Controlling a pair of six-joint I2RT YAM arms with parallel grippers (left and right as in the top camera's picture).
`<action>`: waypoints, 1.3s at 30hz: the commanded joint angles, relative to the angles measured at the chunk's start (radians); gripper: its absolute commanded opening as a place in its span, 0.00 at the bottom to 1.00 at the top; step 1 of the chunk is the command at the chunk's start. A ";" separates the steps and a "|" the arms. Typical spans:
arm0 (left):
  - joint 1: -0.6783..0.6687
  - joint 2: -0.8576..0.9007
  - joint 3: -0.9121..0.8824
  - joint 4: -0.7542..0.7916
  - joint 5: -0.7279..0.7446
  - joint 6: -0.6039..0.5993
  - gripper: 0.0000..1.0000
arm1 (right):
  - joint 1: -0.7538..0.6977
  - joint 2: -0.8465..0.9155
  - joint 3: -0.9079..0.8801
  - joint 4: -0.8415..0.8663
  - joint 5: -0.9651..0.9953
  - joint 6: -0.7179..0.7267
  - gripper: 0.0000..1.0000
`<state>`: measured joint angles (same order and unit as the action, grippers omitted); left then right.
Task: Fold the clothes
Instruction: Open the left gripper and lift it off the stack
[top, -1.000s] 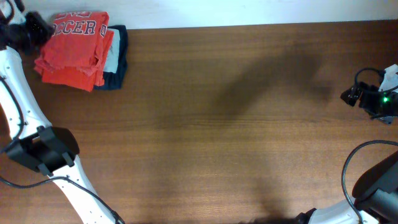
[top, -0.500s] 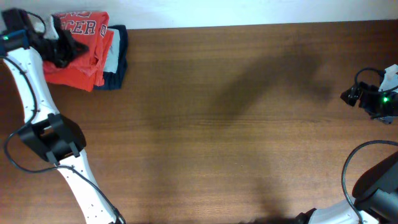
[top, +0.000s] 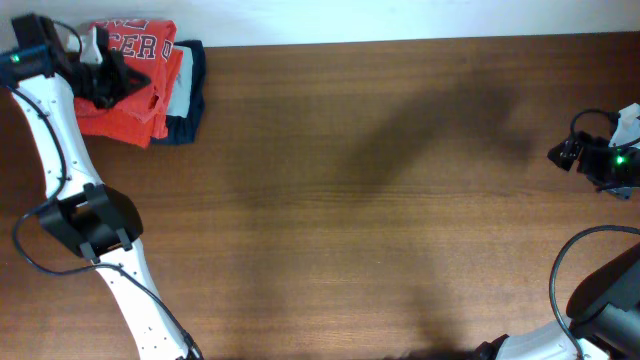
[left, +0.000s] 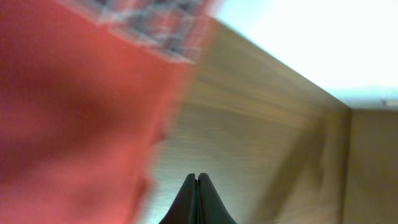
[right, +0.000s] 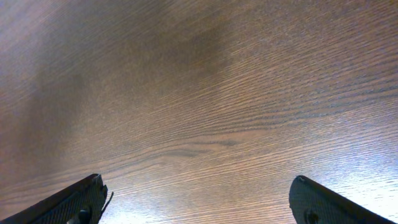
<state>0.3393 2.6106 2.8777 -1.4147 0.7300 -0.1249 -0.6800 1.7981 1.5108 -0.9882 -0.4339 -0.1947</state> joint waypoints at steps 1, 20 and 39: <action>-0.081 -0.187 0.079 -0.019 -0.043 0.022 0.19 | -0.001 -0.002 0.002 0.001 0.005 -0.008 0.98; -0.212 -0.236 0.076 -0.019 -0.129 0.022 0.99 | -0.001 -0.002 0.002 0.001 0.005 -0.007 0.99; -0.212 -0.236 0.076 -0.019 -0.129 0.022 0.99 | 0.047 -0.007 0.002 0.000 0.005 -0.007 0.99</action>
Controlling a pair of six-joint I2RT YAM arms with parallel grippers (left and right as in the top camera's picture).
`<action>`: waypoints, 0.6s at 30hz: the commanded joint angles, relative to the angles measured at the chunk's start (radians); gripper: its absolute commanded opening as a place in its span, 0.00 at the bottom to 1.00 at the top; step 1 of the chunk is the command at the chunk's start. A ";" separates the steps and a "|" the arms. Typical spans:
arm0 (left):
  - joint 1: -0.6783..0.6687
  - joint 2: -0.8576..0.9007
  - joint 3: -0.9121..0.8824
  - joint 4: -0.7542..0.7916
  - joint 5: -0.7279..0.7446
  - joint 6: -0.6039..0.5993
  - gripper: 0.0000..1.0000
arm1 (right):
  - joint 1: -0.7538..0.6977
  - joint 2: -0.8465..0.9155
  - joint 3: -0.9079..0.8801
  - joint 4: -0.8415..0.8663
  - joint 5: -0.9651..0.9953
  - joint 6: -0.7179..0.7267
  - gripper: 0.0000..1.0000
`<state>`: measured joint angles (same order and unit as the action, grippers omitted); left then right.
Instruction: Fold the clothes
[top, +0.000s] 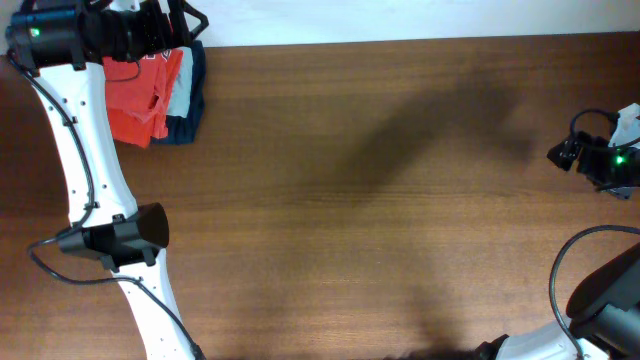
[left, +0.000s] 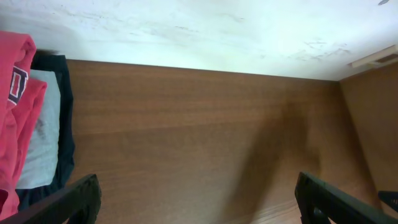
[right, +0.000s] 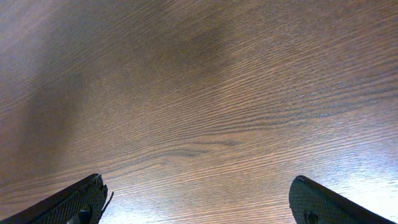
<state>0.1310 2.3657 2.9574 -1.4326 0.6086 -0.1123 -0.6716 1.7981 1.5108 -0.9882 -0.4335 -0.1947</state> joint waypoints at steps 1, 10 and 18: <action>-0.004 0.009 -0.004 -0.001 -0.007 0.009 0.99 | 0.046 -0.015 0.002 0.000 0.005 -0.007 0.98; -0.004 0.009 -0.004 -0.001 -0.007 0.009 0.99 | 0.325 -0.414 0.002 0.000 0.005 -0.007 0.98; -0.004 0.009 -0.004 -0.001 -0.007 0.009 0.99 | 0.692 -0.703 0.002 -0.002 0.040 -0.037 0.98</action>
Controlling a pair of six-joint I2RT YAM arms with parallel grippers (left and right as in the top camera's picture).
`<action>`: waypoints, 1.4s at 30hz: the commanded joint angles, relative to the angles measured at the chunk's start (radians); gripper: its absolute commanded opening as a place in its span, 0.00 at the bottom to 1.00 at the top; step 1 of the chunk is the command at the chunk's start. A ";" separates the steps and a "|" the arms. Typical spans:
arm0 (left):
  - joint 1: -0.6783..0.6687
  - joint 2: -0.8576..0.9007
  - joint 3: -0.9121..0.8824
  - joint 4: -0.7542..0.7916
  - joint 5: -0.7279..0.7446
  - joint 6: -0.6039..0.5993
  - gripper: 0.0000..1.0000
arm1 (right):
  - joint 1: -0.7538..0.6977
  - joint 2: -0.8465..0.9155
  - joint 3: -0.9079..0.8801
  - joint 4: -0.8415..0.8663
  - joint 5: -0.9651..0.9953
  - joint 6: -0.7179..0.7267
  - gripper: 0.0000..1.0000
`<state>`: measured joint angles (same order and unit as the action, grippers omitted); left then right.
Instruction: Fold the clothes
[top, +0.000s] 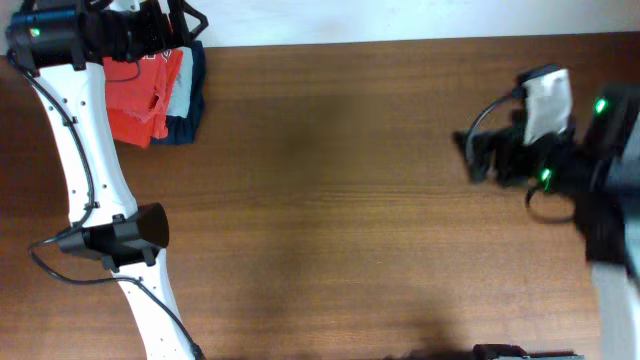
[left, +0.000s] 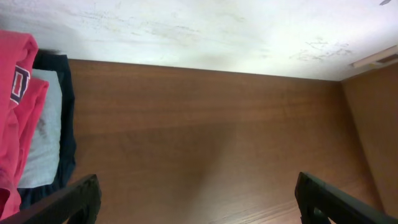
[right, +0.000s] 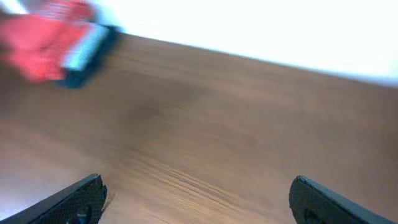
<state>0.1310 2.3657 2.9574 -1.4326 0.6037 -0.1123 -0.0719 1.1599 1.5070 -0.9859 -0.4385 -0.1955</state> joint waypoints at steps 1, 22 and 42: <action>-0.004 0.009 -0.004 -0.001 -0.002 0.009 0.99 | 0.129 -0.097 0.005 -0.010 0.115 -0.072 0.99; -0.004 0.009 -0.004 -0.001 -0.002 0.009 0.99 | 0.295 -0.710 -0.362 0.081 0.266 -0.084 0.98; -0.004 0.009 -0.004 -0.001 -0.002 0.009 0.99 | 0.196 -1.157 -1.387 1.102 0.275 0.235 0.99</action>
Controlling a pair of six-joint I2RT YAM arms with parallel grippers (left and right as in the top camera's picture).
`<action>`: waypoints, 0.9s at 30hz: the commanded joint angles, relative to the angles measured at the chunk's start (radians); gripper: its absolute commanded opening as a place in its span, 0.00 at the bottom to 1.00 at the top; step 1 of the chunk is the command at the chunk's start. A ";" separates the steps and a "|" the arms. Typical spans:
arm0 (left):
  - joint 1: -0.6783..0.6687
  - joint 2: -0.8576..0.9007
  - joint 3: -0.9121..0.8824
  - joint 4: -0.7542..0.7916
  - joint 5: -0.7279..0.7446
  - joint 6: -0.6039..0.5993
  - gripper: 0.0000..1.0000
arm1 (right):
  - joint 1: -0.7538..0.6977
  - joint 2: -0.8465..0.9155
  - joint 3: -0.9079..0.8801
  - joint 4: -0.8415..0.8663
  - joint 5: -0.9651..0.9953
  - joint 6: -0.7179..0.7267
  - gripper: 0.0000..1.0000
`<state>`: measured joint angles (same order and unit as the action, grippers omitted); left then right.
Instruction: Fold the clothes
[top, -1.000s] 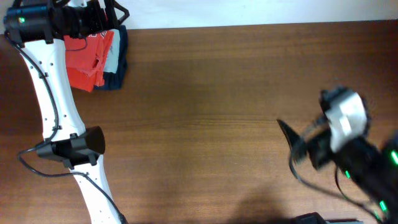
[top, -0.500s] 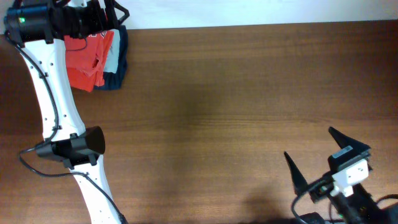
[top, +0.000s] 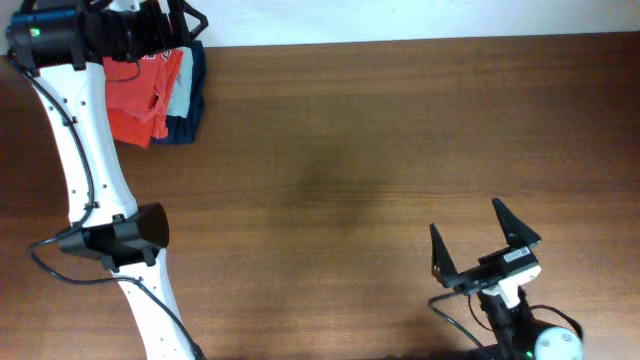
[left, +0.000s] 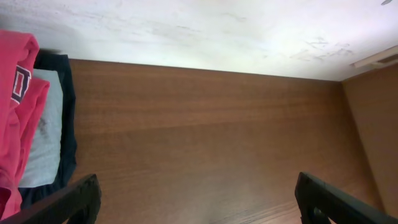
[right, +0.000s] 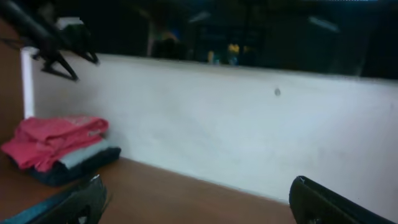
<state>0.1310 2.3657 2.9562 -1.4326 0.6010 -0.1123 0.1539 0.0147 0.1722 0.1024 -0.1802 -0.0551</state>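
A folded stack of clothes (top: 150, 85) lies at the table's far left corner: a red shirt (left: 13, 124) on top, a light grey piece (left: 45, 140) under it, and dark navy at the bottom. The right wrist view shows the stack (right: 56, 146) from afar, against the wall. My left gripper (top: 178, 18) hangs open above the stack's far edge, and its view (left: 199, 202) shows nothing between the fingers (left: 71, 200). My right gripper (top: 484, 240) is open and empty near the front edge, on the right (right: 199, 202).
The dark wooden table (top: 350, 170) ends at a white wall (left: 186, 28) along the back. My left arm's white links (top: 85, 170) run down the left side of the table, with a black joint (top: 115, 240) partway along.
My right arm has moved from the table's right middle to the front edge. Its camera now faces the back wall and the stack. The left arm and the clothes have not moved.
At first my left gripper was shut, low at the red shirt, and the right gripper was open at the far right edge. Then the left gripper was open and raised over the stack. The right arm then stood over the right middle, and now at the front.
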 joint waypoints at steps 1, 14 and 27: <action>-0.004 0.009 -0.003 -0.001 0.000 0.009 0.99 | -0.039 -0.011 -0.068 0.014 0.016 0.094 0.98; -0.004 0.009 -0.003 -0.001 0.000 0.009 0.99 | -0.065 -0.011 -0.167 -0.085 0.133 0.094 0.99; -0.004 0.009 -0.003 -0.001 0.000 0.009 0.99 | -0.064 -0.010 -0.167 -0.177 0.133 0.094 0.99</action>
<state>0.1310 2.3657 2.9562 -1.4330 0.6010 -0.1123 0.0967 0.0147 0.0101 -0.0669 -0.0669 0.0269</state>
